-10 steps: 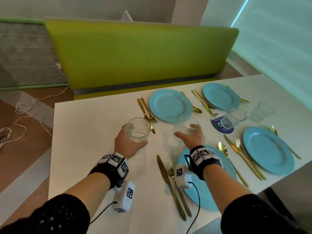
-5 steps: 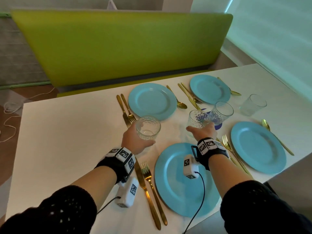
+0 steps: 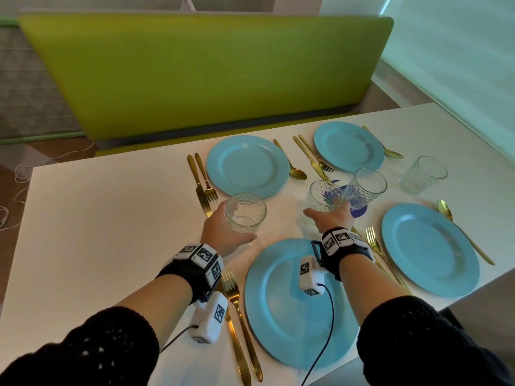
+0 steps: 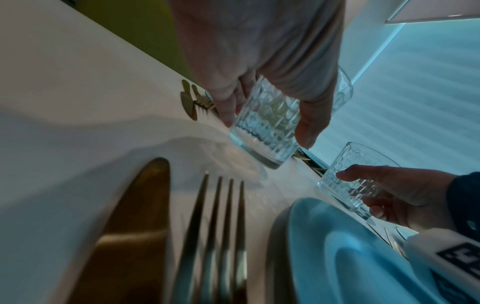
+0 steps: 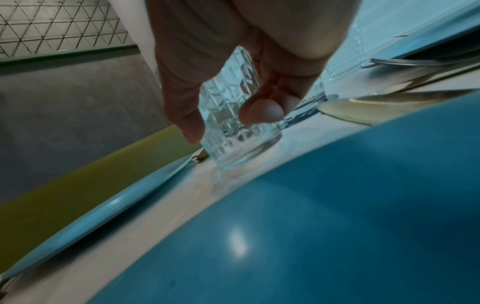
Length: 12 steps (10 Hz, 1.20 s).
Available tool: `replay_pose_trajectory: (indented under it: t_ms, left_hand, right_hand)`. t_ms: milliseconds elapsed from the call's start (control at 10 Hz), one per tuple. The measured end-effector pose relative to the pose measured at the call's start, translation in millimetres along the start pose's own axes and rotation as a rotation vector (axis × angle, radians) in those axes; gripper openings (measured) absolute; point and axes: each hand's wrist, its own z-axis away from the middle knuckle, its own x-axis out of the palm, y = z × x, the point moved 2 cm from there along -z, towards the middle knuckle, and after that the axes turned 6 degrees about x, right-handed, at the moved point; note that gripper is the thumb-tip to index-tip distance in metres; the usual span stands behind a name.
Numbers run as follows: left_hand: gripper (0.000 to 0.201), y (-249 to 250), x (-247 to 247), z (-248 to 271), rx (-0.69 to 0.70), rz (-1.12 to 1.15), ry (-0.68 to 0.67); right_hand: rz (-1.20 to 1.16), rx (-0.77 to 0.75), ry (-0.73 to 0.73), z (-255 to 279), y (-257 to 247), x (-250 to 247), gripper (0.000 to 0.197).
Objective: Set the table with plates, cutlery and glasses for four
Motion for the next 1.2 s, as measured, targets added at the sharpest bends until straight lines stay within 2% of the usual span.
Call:
replay_pose_trajectory:
  t_ms: [500,900,1100,1200]
  left_hand:
    - [0.084,2,7,3,-0.019,-0.022,-0.035]
    - [0.088,-7,7,10,-0.019,-0.008,-0.077]
    - [0.098,-4,-1,12,-0.018,0.0,-0.135]
    - [0.111,1,-8,11,-0.04,-0.019,-0.139]
  right_hand:
    - [0.008,0.017,-0.055,-14,8,7,0.094]
    - [0.001,-0.008,-0.09,-13,23,-18,0.101]
    - [-0.045,-0.062,-0.07,5,22,-27,0.1]
    - [-0.066,-0.094,-0.034,14,19,-34,0.098]
